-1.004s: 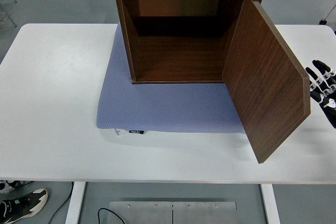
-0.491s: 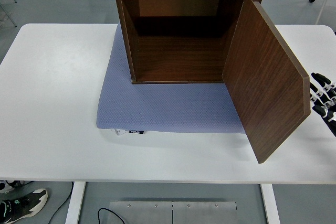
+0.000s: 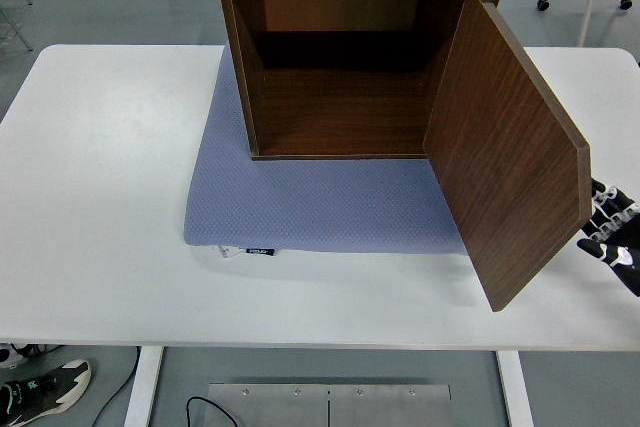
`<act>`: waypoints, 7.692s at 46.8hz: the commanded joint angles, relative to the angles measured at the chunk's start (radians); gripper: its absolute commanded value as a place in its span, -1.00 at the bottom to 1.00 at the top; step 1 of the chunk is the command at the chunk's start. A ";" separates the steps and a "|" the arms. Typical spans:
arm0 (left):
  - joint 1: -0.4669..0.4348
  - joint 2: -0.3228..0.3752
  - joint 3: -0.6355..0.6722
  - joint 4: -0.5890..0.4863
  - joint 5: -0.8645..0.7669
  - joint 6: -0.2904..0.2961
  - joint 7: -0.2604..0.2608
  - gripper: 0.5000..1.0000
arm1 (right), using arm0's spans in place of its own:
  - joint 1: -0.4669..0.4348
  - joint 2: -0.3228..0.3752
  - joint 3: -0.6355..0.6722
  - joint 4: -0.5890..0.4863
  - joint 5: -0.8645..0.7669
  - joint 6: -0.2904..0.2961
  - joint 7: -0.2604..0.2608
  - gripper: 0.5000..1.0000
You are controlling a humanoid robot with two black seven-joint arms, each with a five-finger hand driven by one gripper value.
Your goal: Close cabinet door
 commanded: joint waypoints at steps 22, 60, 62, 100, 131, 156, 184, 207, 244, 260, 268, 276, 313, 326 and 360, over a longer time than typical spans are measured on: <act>0.000 0.000 0.000 0.000 0.000 0.000 0.000 1.00 | -0.039 -0.049 0.006 0.000 -0.008 0.000 0.000 1.00; 0.000 0.000 0.000 0.000 0.000 0.000 0.000 1.00 | -0.102 -0.085 0.008 0.021 -0.011 0.000 0.000 1.00; 0.000 0.000 0.000 0.000 0.000 0.000 0.000 1.00 | -0.102 -0.085 0.008 0.028 -0.011 0.000 0.000 1.00; 0.000 0.000 0.000 0.000 0.000 0.000 0.000 1.00 | -0.090 -0.075 0.009 0.152 -0.117 0.000 0.000 1.00; 0.000 0.000 0.000 0.000 0.000 0.000 0.000 1.00 | -0.068 -0.021 0.008 0.206 -0.180 0.000 0.000 1.00; 0.000 0.000 0.000 0.000 0.000 0.000 0.000 1.00 | -0.061 0.077 0.002 0.212 -0.233 0.000 0.000 1.00; 0.000 0.000 0.000 0.000 0.000 0.000 0.000 1.00 | -0.030 0.154 -0.004 0.209 -0.246 0.000 0.000 1.00; 0.000 0.000 0.000 0.000 0.000 0.000 0.000 1.00 | 0.016 0.211 -0.040 0.201 -0.249 0.000 0.000 1.00; 0.000 0.000 0.000 0.000 0.002 0.000 0.000 1.00 | 0.048 0.310 -0.053 0.196 -0.246 -0.002 0.000 1.00; 0.000 0.000 0.000 0.000 0.000 0.000 0.000 1.00 | 0.051 0.361 -0.053 0.193 -0.246 -0.088 0.000 1.00; 0.000 0.000 0.000 0.000 0.000 0.000 0.000 1.00 | 0.076 0.378 -0.053 0.181 -0.244 -0.140 0.000 1.00; 0.000 0.000 0.000 0.000 0.002 0.000 0.000 1.00 | 0.093 0.401 -0.061 0.169 -0.242 -0.171 0.000 1.00; 0.000 0.000 0.000 0.000 0.000 0.000 0.000 1.00 | 0.143 0.473 -0.122 0.138 -0.247 -0.184 0.000 1.00; 0.000 0.000 0.000 0.000 0.000 0.000 0.000 1.00 | 0.165 0.502 -0.124 0.101 -0.247 -0.204 0.000 1.00; 0.000 0.000 0.000 0.000 0.000 0.000 0.000 1.00 | 0.246 0.528 -0.168 0.052 -0.242 -0.266 0.000 1.00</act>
